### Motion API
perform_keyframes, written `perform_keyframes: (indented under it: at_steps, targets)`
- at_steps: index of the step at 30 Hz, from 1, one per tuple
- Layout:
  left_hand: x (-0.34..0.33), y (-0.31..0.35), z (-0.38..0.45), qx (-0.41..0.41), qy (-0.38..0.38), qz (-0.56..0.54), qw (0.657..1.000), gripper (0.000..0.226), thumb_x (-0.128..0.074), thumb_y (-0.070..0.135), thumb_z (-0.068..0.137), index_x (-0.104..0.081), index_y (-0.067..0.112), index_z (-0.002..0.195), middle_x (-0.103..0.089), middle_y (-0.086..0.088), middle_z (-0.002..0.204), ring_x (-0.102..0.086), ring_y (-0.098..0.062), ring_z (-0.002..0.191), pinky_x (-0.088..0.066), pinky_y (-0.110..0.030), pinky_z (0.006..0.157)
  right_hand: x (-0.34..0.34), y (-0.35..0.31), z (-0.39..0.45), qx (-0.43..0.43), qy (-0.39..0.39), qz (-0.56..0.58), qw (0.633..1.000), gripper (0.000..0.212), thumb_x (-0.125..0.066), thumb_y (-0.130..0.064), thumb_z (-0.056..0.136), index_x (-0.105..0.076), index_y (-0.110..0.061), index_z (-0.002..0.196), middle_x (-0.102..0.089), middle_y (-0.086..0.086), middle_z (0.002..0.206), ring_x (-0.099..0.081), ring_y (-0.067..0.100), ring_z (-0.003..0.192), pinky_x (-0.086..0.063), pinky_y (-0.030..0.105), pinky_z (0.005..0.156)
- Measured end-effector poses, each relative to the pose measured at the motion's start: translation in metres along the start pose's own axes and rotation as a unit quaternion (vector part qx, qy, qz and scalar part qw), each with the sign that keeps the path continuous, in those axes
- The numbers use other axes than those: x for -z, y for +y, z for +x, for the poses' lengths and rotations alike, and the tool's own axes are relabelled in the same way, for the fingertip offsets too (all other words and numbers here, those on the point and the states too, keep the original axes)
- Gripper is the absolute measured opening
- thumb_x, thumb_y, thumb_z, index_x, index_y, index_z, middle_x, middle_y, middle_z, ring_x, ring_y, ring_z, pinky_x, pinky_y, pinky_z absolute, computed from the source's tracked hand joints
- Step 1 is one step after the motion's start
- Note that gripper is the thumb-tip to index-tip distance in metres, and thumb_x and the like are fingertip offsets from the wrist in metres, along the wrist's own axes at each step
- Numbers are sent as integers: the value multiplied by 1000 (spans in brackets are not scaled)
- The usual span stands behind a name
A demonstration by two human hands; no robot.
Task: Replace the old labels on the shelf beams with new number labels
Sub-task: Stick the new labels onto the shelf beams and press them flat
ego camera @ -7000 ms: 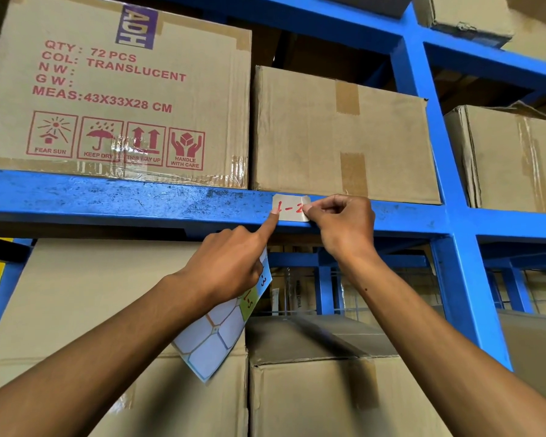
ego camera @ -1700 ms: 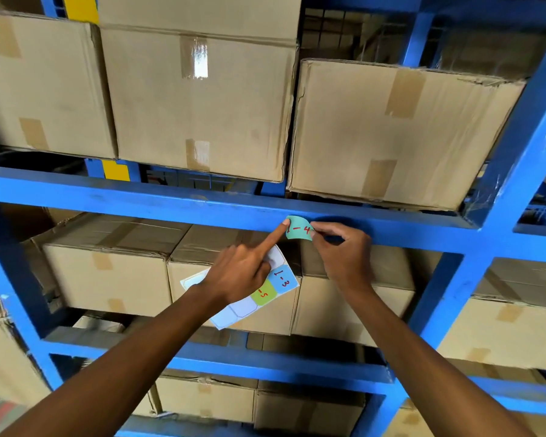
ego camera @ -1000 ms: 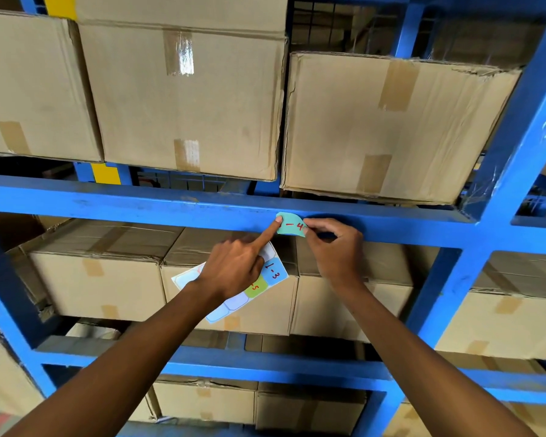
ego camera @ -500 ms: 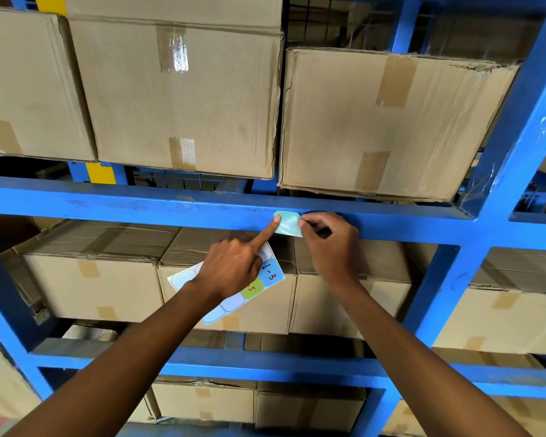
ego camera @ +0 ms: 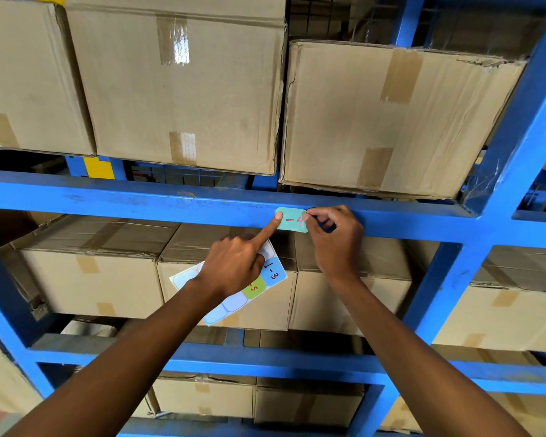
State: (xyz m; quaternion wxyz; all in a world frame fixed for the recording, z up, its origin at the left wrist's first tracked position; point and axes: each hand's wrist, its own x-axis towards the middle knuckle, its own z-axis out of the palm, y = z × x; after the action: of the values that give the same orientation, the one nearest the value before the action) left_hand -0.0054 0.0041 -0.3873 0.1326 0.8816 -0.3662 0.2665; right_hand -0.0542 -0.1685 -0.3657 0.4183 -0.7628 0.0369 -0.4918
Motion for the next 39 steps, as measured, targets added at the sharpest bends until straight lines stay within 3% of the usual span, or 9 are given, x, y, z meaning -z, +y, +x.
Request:
perform_keyframes:
  at_steps: [7,10,15,17,19,23,26,33,39]
  targets:
    - [0,-1,0,-5,2,3,1000,77,-46,28,89,6,37,146,-67,-5,95,-61,-23,68,-33,-25,55,-1,-1,1,-16,2,2,1000,12,-73,-17,78,-71,-10,87,-69,8,91,-62,8,80,-45,6,52]
    - [2,-2,0,-9,5,6,1000,77,-46,27,89,6,37,145,-67,-5,94,-61,-24,68,-32,-25,55,3,-4,5,-58,3,0,998,18,-75,-24,76,-64,-13,86,-65,-2,81,-63,5,80,-45,6,48]
    - [4,-2,1,-10,1,-4,1000,77,-45,28,90,6,36,146,-66,-6,98,-59,-22,68,-33,-25,55,19,-6,20,-85,-56,-42,994,20,-74,-26,78,-59,-14,84,-69,0,80,-61,5,82,-43,7,43]
    - [5,-2,2,-13,-1,-16,1000,79,-46,28,90,11,38,143,-66,-7,100,-57,-18,68,-33,-23,55,24,-7,23,-50,-77,-74,993,15,-71,-24,80,-60,-15,85,-69,4,86,-60,6,86,-41,10,45]
    - [5,-2,4,-17,-2,-15,1000,82,-47,27,89,15,39,141,-66,-7,99,-58,-17,68,-31,-22,53,26,-9,27,25,-94,-119,988,16,-70,-24,81,-62,-16,92,-65,5,98,-55,10,96,-45,17,60]
    - [3,-2,4,-19,-9,-3,1000,87,-50,27,88,19,39,141,-67,-8,98,-62,-19,67,-34,-21,52,25,-10,45,103,-186,-210,954,40,-72,-35,77,-60,-18,111,-59,5,115,-47,20,110,-38,32,89]
    - [0,-3,4,-26,-12,22,999,89,-51,29,89,19,36,142,-68,-8,95,-63,-19,66,-35,-23,51,25,-3,56,111,-250,-237,932,47,-71,-40,76,-59,-17,116,-58,4,115,-48,19,109,-36,29,86]
    - [-11,-8,-7,-48,-49,138,988,96,-46,23,89,39,35,133,-65,-8,77,-55,-27,56,-41,-31,53,31,6,58,181,-284,-297,894,65,-72,-48,72,-51,-17,125,-53,5,125,-44,23,114,-34,34,90]
    - [-16,-13,-11,-36,-60,132,989,95,-47,24,89,34,35,137,-65,-7,77,-51,-25,52,-41,-30,51,23,6,57,166,-235,-281,916,57,-69,-56,71,-57,-18,112,-56,3,113,-48,20,106,-32,29,82]
